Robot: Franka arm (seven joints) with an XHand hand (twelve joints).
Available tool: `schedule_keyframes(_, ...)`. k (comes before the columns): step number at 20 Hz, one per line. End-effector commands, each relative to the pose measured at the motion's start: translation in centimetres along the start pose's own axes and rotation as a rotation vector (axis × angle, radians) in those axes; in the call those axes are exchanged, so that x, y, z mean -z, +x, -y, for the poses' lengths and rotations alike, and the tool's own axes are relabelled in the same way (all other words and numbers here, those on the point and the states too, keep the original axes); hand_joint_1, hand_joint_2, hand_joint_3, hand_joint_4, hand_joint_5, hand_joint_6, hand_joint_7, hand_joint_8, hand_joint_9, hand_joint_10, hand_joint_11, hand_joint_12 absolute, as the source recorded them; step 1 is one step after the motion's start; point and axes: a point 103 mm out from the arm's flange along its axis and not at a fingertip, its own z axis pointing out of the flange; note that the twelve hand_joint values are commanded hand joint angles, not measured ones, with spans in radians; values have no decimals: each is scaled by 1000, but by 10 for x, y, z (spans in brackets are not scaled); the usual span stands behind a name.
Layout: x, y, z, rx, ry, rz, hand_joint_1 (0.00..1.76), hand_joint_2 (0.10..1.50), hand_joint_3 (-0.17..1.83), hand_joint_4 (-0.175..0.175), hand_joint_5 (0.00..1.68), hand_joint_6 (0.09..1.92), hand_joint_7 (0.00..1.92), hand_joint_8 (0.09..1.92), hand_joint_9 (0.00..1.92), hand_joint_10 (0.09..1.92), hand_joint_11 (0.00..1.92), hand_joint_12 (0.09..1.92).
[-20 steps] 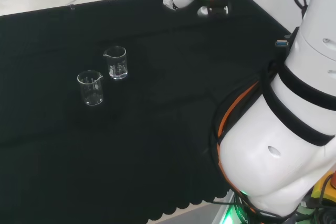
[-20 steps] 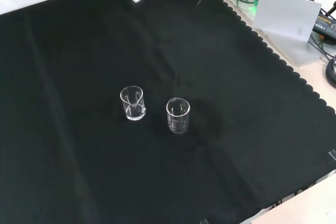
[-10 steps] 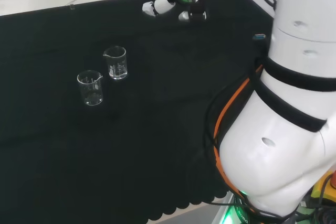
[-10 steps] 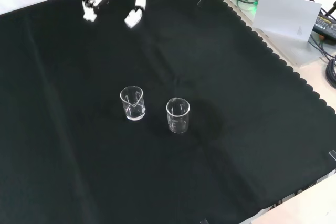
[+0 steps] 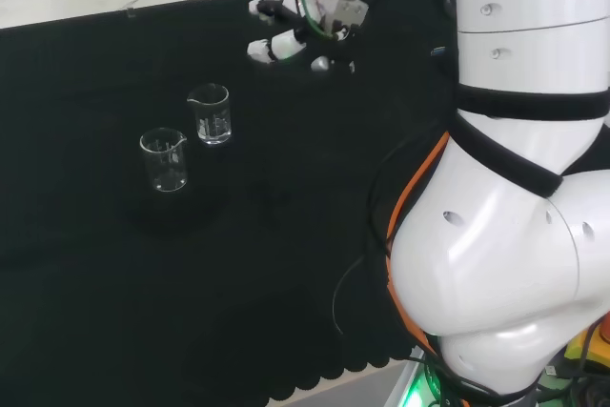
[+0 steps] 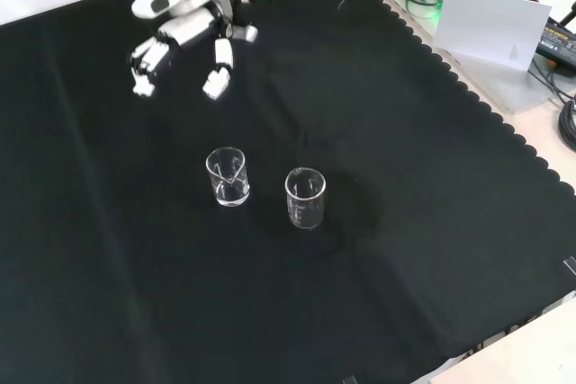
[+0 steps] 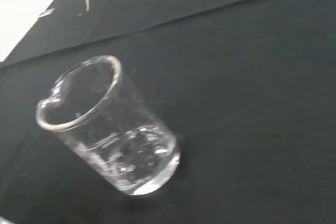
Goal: Pick up the beaker on the right.
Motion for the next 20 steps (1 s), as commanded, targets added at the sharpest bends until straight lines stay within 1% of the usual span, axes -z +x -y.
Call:
schedule_keyframes(1, -35, 10, -19, 75, 14, -95, 751, 619, 618, -22, 297, 87, 202, 569, 313, 611, 0, 1162)
schedule_keyframes(2, -40, 12, -21, 87, 18, -101, 751, 617, 618, -22, 297, 87, 201, 568, 313, 611, 0, 1160)
schedule_keyframes(5, -37, 2, -13, 123, 29, -150, 750, 604, 619, -20, 302, 87, 208, 570, 324, 614, 0, 1166)
schedule_keyframes(8, -36, -3, -6, 157, 46, -180, 746, 595, 626, -19, 307, 87, 221, 572, 339, 614, 0, 1187)
schedule_keyframes(12, -38, -2, 2, 201, 61, -188, 743, 587, 632, -18, 311, 87, 240, 575, 352, 613, 0, 1210)
schedule_keyframes(15, -43, -2, 8, 215, 76, -198, 740, 583, 633, -17, 313, 87, 251, 579, 359, 612, 0, 1216)
schedule_keyframes(20, -53, -2, 16, 219, 80, -204, 728, 572, 630, -17, 312, 87, 255, 578, 362, 610, 0, 1221)
